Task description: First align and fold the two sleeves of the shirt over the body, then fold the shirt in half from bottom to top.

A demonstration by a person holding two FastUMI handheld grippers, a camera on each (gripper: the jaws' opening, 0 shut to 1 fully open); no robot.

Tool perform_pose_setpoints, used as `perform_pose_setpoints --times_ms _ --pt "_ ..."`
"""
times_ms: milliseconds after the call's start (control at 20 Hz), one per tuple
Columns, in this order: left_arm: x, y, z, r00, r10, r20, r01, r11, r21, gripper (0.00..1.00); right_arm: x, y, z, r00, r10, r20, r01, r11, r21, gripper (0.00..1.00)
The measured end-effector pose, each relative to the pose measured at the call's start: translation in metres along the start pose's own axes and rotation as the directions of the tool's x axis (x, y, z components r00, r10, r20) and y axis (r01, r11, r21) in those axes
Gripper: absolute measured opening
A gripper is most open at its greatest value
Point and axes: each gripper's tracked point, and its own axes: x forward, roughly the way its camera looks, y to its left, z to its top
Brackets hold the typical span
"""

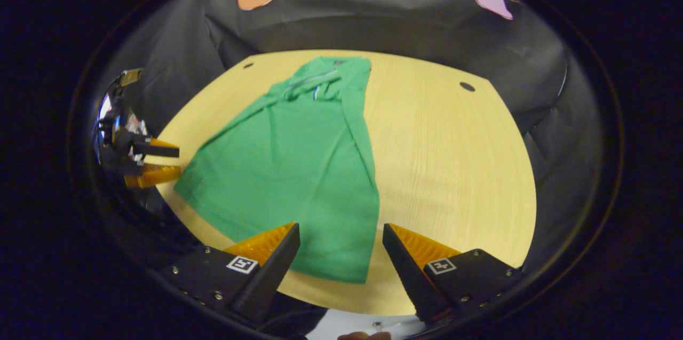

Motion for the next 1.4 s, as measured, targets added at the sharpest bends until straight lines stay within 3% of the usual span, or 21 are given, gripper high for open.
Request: perform_pose_setpoints --times_ms 200,500,750,800,900,1000,1150,1400 --pt "-0.001 0.011 -0.022 0.997 0.003 -0.073 -0.002 1.000 0.008 1.00 0.009 0.002 -0.038 0.996 -0.007 -0.087 0.002 0.998 -0.065 0.99" --pt "0.010 0.021 -0.044 0.990 0.019 -0.137 -0.026 0.998 -0.050 1.00 0.021 0.002 -0.046 0.992 -0.042 -0.116 0.030 0.995 -0.099 0.99" --pt "0.020 0.023 -0.040 0.986 0.102 -0.136 -0.093 0.993 0.068 0.99 0.032 0.010 -0.046 0.994 -0.009 -0.112 0.001 0.997 -0.076 1.00" --pt "0.025 0.017 -0.040 0.985 0.089 -0.147 -0.079 0.994 0.071 1.00 0.033 0.016 -0.041 0.993 0.008 -0.115 -0.021 0.994 -0.110 0.68" --pt "0.025 0.012 -0.031 0.986 0.074 -0.150 -0.067 0.996 0.051 0.72 0.034 0.018 -0.039 0.991 0.020 -0.134 -0.046 0.981 -0.189 0.06" --pt "0.031 0.007 -0.028 0.989 0.035 -0.142 -0.040 0.999 -0.032 0.06 0.032 0.017 -0.042 0.988 0.046 -0.149 -0.067 0.988 -0.138 0.06" --pt "0.030 -0.003 -0.022 0.987 -0.037 -0.156 0.015 0.990 -0.142 0.03 0.030 0.013 -0.035 0.985 0.085 -0.148 -0.083 0.996 0.022 0.01" --pt "0.009 -0.006 0.008 0.992 -0.054 -0.115 0.039 0.990 -0.133 0.03 0.016 0.010 -0.021 0.988 0.109 -0.111 -0.099 0.991 0.090 0.01"
